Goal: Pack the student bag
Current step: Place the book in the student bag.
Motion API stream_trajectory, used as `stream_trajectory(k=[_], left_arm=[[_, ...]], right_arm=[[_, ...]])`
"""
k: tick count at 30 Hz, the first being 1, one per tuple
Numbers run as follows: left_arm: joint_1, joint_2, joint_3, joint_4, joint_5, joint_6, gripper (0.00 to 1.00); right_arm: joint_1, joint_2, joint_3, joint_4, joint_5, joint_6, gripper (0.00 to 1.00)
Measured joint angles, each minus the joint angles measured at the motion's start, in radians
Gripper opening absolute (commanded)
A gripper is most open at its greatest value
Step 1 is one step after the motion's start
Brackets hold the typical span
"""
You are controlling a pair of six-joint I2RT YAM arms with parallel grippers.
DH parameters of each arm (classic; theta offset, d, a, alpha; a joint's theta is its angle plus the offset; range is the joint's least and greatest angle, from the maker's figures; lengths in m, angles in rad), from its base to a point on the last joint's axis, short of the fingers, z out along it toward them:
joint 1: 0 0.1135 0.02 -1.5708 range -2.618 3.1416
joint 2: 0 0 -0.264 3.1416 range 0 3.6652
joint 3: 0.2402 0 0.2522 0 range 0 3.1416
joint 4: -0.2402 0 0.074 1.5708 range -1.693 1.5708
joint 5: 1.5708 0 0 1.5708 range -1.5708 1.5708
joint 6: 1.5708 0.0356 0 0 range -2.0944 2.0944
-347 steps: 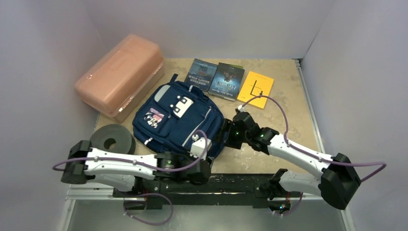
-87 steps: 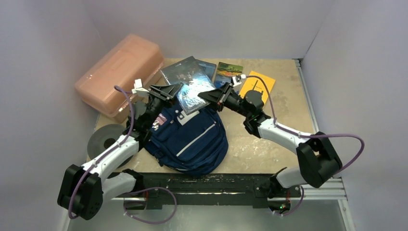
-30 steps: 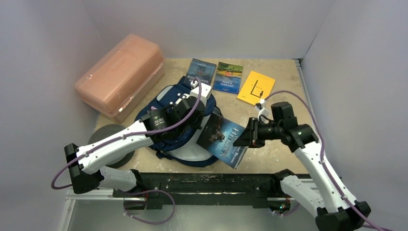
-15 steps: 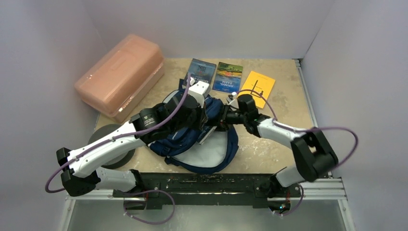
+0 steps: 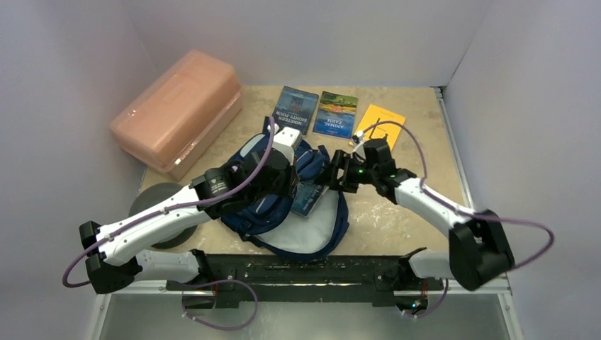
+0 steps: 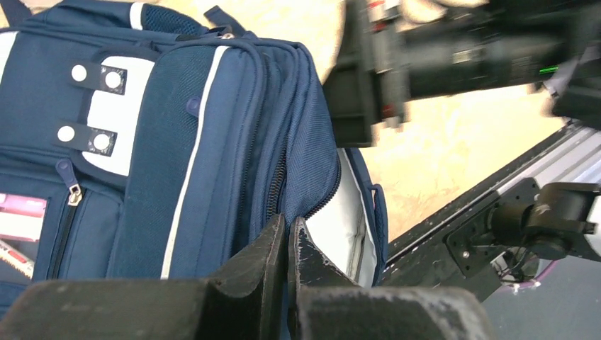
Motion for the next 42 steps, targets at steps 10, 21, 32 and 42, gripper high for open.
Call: stream_trajectory(k=[10, 21, 32, 42], left_arm=[[0.0, -0.006, -0.105, 0.054, 0.038, -0.008, 0.0], [0.001, -0.003, -0.106, 0.083, 0.122, -0.025, 0.0], [0.002, 0.006, -0.105, 0.089, 0.167, -0.048, 0.0], [0.003, 0.035, -0.058, 0.059, 0.187, -0.05, 0.0]], right_arm=[[-0.105, -0.307, 0.085, -0.437, 0.087, -0.29, 0.6], [0.008, -0.183, -0.036, -0.331, 0.074, -0.12, 0.64], [0.019, -0.084, -0.117, -0.128, 0.153, 0.016, 0.51], [0.023, 0.013, -0.079, -0.041, 0.185, 0.021, 0.55]])
